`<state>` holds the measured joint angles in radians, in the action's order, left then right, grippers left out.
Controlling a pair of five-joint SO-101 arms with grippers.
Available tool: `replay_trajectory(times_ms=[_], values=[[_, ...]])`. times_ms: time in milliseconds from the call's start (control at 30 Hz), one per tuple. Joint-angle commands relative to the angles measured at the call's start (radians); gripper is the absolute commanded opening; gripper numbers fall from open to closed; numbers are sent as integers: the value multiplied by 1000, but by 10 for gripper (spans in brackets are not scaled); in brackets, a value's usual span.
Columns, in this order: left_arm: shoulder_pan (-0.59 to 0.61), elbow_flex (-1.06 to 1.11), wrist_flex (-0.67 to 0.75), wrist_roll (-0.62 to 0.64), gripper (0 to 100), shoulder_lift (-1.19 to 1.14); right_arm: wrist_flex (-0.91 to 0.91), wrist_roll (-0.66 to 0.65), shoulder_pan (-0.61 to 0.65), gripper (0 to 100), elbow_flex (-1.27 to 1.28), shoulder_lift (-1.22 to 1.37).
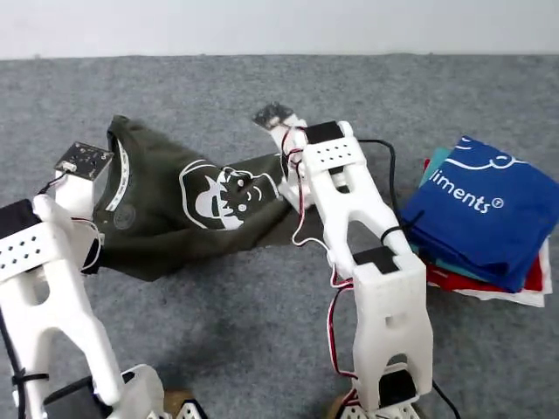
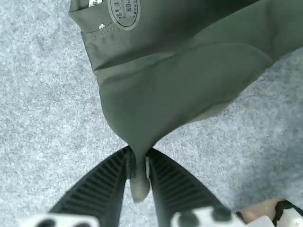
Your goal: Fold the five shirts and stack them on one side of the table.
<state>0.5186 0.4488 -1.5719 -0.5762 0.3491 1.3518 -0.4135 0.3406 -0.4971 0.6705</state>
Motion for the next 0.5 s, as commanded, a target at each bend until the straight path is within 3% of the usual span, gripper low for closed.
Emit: replay_trajectory(times_ms=[0,267,467], values=[[5,-5,18,3,13,38,-82,3,-13,212,-127,38],[0,-4,23,3,13,38,-77,3,-12,129,-411,163],[0,-5,25,3,13,38,140,3,-12,130,-571,165]])
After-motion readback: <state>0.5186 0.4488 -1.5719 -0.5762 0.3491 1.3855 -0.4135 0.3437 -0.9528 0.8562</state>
